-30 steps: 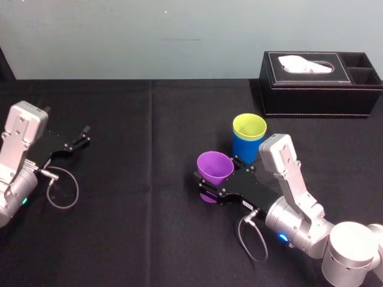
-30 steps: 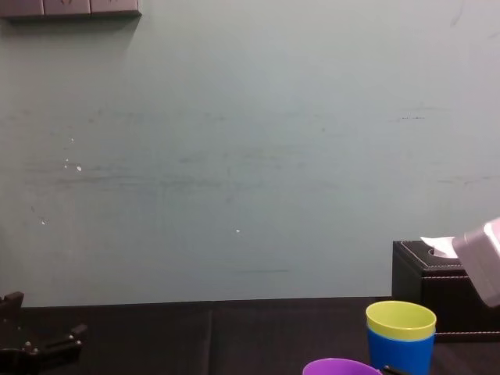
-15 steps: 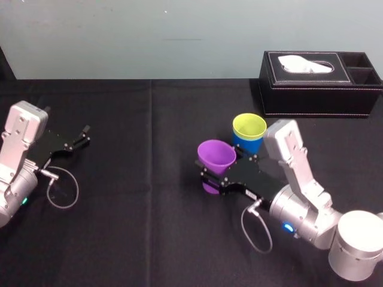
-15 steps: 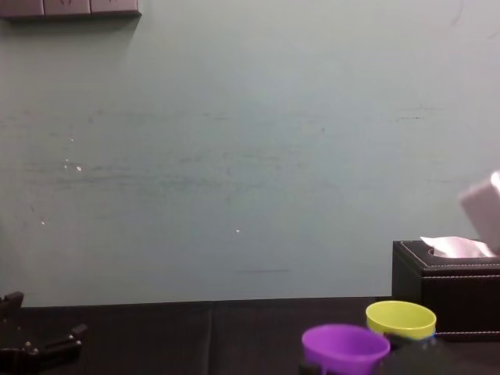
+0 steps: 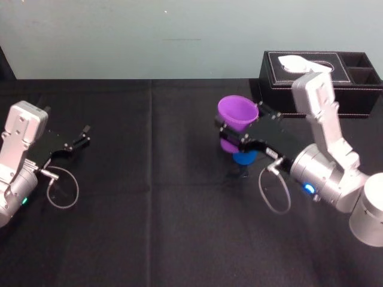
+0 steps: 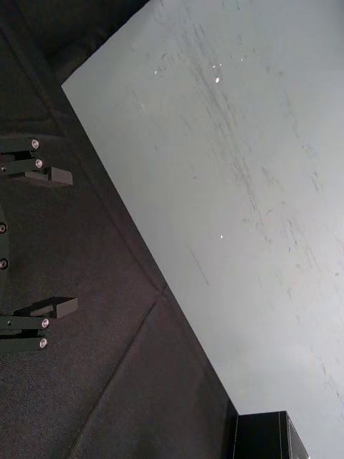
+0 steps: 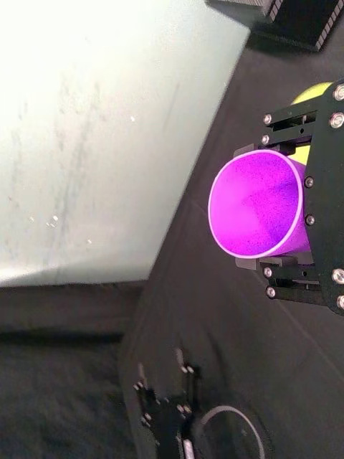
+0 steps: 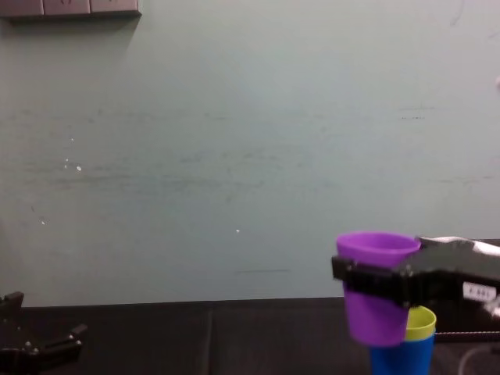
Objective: Stack the three plastic cups sequentially using one hand.
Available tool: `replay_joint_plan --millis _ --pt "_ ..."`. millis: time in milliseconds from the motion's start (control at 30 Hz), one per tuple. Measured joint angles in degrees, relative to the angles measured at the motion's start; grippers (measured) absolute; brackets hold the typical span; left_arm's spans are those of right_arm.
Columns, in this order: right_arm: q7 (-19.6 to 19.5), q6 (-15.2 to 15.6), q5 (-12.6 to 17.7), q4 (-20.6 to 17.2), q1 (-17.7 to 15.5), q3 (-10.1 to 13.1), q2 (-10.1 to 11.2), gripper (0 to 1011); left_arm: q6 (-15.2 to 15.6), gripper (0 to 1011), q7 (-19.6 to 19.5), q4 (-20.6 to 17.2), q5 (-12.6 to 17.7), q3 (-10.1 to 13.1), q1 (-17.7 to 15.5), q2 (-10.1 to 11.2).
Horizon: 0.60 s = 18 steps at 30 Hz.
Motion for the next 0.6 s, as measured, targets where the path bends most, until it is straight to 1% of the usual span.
replay_joint_plan --millis 133,367,600 --pt "-0.57 0.22 0.25 -0.11 1.38 1.07 0.23 738 0.0 1011 0.0 0.0 0.0 0.0 0.0 0.0" --pt "-1.36 0.07 0.28 1.12 3.01 1.92 0.11 737 0.0 1011 0.0 0.0 0.0 0.0 0.0 0.0" --pt "-1.69 -1.77 0.18 3.99 4.3 2.4 -0.52 737 0.0 1011 0.0 0.0 0.0 0.0 0.0 0.0"
